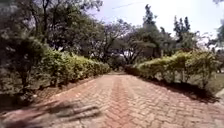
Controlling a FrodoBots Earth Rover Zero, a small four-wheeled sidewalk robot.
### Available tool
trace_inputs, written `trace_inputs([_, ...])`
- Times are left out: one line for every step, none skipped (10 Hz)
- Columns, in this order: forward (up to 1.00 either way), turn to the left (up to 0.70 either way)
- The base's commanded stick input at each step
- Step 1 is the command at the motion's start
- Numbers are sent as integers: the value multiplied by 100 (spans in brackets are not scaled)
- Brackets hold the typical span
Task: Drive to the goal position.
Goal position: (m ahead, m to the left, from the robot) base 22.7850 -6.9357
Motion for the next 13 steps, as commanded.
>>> trace_inputs([70, 0])
trace_inputs([70, 0])
trace_inputs([70, 0])
trace_inputs([70, 0])
trace_inputs([70, 0])
trace_inputs([70, 0])
trace_inputs([70, 0])
trace_inputs([70, 0])
trace_inputs([70, 0])
trace_inputs([70, 0])
trace_inputs([70, 0])
trace_inputs([70, 0])
trace_inputs([70, 0])
